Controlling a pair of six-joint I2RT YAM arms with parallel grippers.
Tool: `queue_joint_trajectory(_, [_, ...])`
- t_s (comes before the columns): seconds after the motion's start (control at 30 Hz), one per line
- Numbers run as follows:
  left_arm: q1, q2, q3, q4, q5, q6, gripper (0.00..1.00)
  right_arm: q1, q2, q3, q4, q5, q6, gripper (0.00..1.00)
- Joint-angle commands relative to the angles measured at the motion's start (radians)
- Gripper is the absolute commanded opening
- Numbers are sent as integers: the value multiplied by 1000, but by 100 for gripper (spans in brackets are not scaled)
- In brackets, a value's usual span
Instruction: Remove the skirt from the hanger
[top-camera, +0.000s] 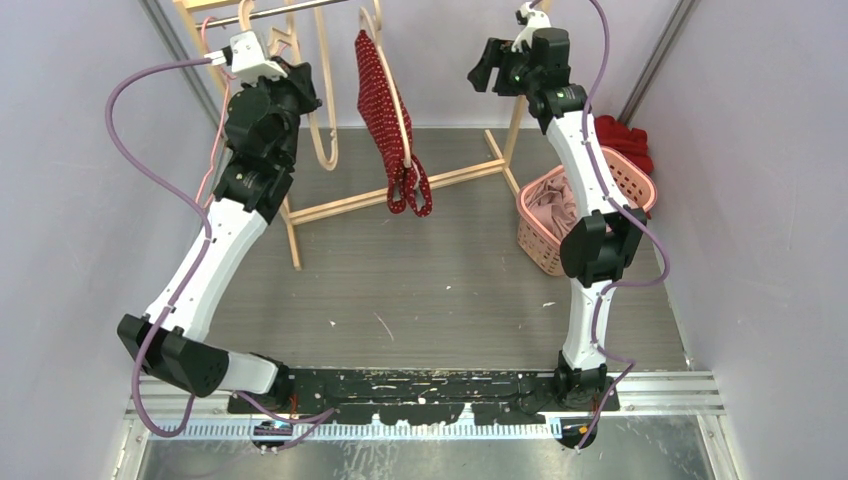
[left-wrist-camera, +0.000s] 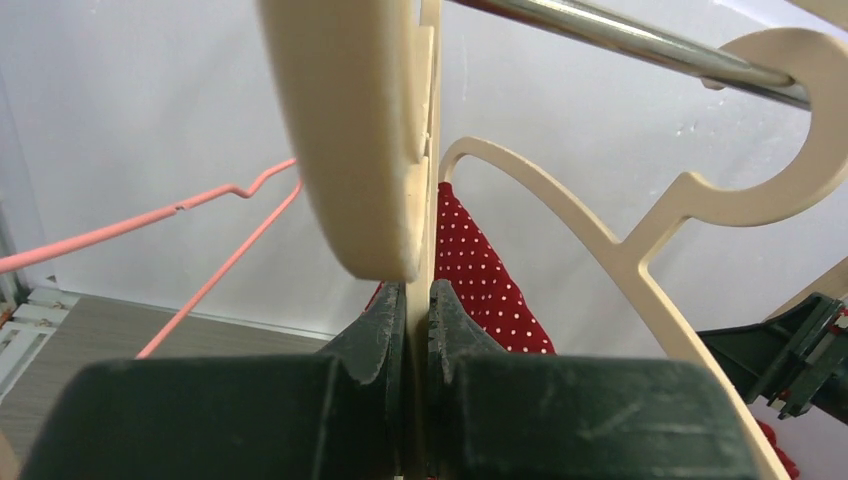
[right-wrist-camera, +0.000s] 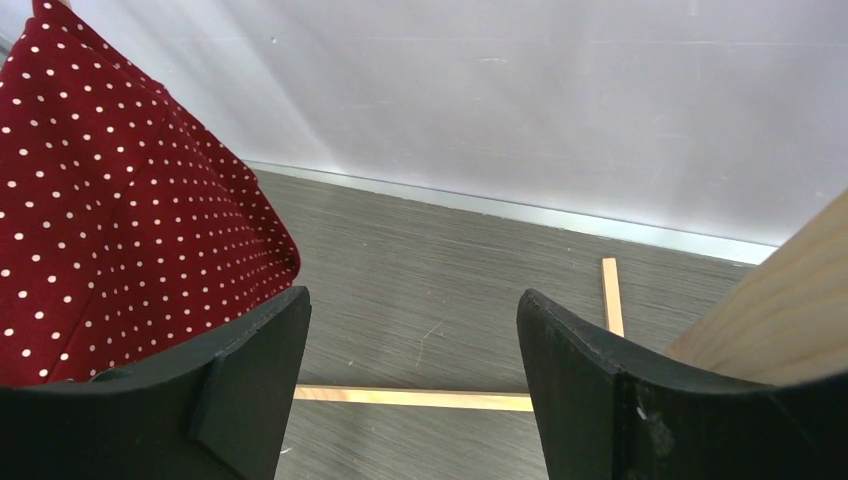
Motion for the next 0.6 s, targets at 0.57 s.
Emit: queue_joint_trajectory(0.57, [9, 50, 47, 83, 40, -139, 0, -60, -56, -16, 42, 0, 25, 79])
